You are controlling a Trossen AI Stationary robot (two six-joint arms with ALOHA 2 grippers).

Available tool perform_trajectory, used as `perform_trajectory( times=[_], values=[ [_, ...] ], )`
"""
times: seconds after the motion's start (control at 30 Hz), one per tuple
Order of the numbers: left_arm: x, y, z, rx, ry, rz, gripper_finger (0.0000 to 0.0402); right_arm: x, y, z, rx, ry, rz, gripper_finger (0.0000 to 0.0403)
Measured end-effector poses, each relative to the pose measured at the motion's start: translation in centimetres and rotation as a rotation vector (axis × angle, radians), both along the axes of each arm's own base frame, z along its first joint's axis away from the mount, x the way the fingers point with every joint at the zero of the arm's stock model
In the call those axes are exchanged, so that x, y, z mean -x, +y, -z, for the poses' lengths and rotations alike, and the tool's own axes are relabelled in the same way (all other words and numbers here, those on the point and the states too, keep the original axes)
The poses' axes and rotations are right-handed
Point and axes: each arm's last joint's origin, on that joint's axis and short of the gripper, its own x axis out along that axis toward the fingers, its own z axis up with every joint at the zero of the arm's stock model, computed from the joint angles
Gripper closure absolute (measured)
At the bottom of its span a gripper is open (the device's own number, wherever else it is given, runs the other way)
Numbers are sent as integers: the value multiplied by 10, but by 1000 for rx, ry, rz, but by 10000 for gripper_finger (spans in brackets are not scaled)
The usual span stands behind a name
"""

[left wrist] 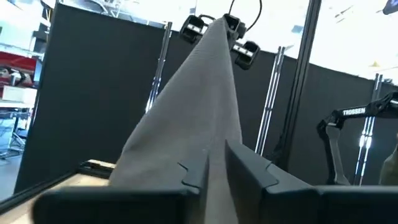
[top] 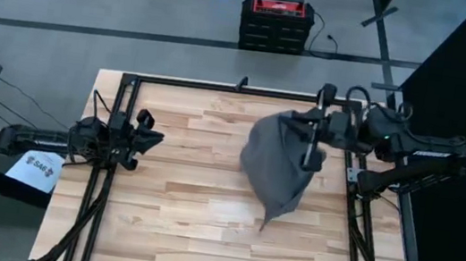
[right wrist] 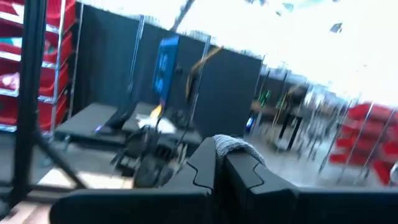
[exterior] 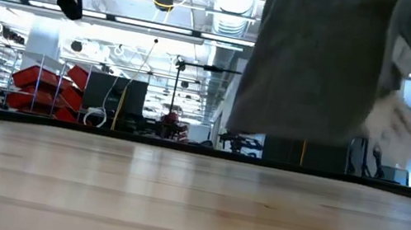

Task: Roll towel
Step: Fold the gray towel

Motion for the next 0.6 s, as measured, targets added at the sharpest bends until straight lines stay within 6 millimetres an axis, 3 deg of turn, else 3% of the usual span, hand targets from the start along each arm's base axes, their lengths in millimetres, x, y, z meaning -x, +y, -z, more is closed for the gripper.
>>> perform_trajectory(
  times=[0.2, 0.27, 0.47, 0.6],
  values=[
    [-11, -2, -11, -5, -36, 20, 274, -7, -17, -2, 29, -35, 86, 403],
    [-19, -3, -21, -20, -34, 29, 251, -17, -26, 2, 20, -43, 120, 403],
    [-63, -10, -29, -104, 137, 56, 209, -47, -50, 17, -56, -46, 194, 403],
    [-96, -17, -23, -186, 249, 45, 206, -50, -59, 17, -44, -70, 227, 403]
  ],
)
